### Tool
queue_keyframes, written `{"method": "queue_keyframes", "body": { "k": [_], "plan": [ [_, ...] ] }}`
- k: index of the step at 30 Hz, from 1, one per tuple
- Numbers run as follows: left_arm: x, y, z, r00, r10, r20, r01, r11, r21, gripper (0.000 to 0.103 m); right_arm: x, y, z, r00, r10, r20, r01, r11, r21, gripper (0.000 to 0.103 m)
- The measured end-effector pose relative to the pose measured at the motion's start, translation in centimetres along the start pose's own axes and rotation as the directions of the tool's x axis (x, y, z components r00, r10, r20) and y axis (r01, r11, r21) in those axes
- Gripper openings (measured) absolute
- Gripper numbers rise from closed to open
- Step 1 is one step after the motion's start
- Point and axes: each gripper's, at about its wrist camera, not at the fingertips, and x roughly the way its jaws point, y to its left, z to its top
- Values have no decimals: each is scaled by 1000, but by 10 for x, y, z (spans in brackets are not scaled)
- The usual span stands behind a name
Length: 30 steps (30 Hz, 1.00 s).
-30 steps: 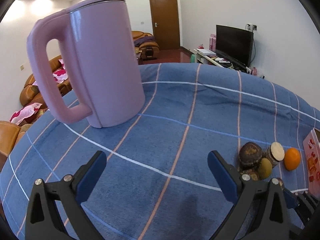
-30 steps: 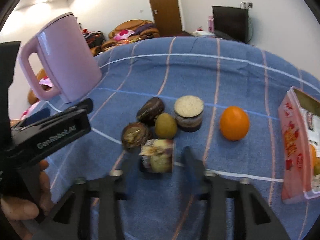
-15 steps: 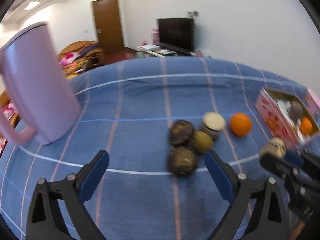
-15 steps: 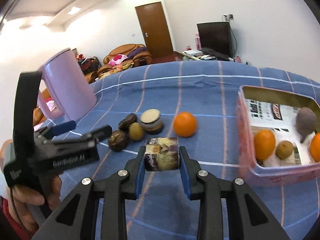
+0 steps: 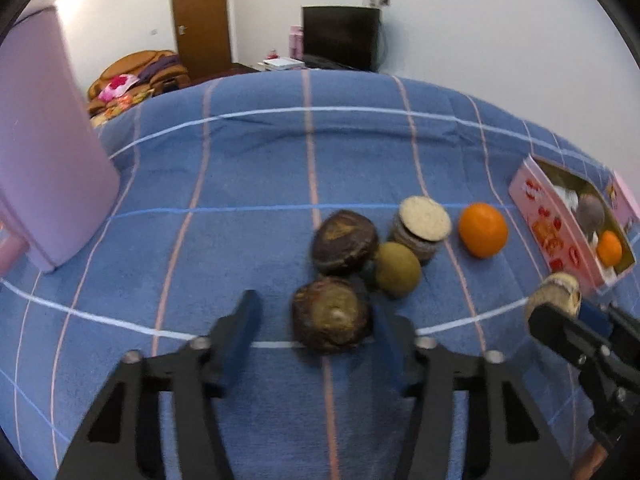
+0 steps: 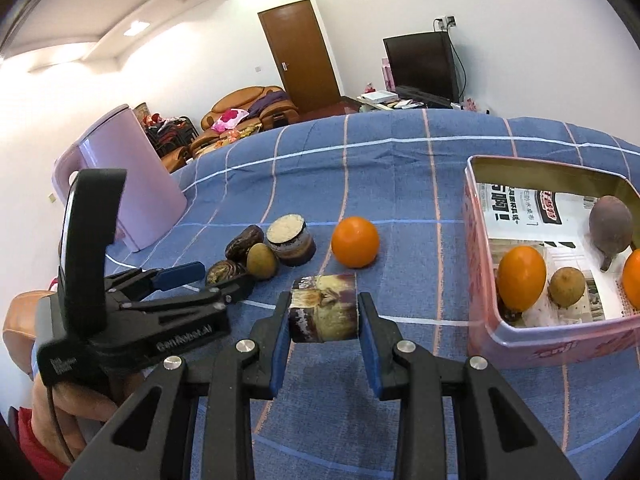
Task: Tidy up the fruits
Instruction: 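Grasp the brown round fruit with the left gripper, then carry the cut piece and brown fruit over the pink tin with both grippers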
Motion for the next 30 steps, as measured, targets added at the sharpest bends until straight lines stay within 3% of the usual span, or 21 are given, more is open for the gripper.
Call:
{"method": "queue_keyframes", "body": {
  "k": [4, 6, 8, 12, 16, 18, 19, 22, 27, 29, 30],
  "plan": [
    [-7, 19, -1, 999, 22, 34, -19, 996, -82, 40, -3, -3, 0, 1000, -1, 14, 1, 1000, 3, 33],
    [-22, 27, -3, 991, 70, 116, -54, 990, -132, 40, -6, -3, 0, 999, -4, 32, 4, 1000, 1, 33],
    [-39, 35, -3, 968, 136, 210, -95, 977, -193, 40, -10, -3, 1, 998, -20, 54, 21, 1000, -8, 33],
    [-57, 47, -5, 927, 215, 306, -134, 955, -265, 40, -26, -1, 4, 982, -102, 156, 110, 993, -44, 33],
    [-55, 42, -8, 919, 242, 312, -158, 949, -273, 40, -40, 3, 5, 955, -161, 251, 188, 979, -86, 33],
    [-53, 36, -6, 925, 233, 300, -161, 956, -246, 40, -40, 4, 5, 955, -161, 250, 190, 977, -100, 33],
    [-55, 35, -6, 920, 242, 309, -171, 956, -240, 40, -38, 4, 4, 956, -162, 244, 192, 976, -105, 33],
    [-58, 35, -8, 915, 238, 326, -163, 956, -242, 40, -37, 0, 7, 964, -136, 227, 160, 983, -88, 33],
    [-60, 42, -11, 919, 235, 318, -147, 950, -277, 40, -30, -7, 8, 990, 12, 141, -5, 999, -49, 33],
    [-60, 41, -11, 918, 238, 316, -151, 949, -277, 40, -20, -1, 6, 996, 41, 79, -36, 997, -69, 37],
    [-59, 41, -11, 918, 241, 314, -154, 949, -276, 40, -18, 2, 4, 997, 42, 61, -36, 996, -82, 45]
  ]
}}
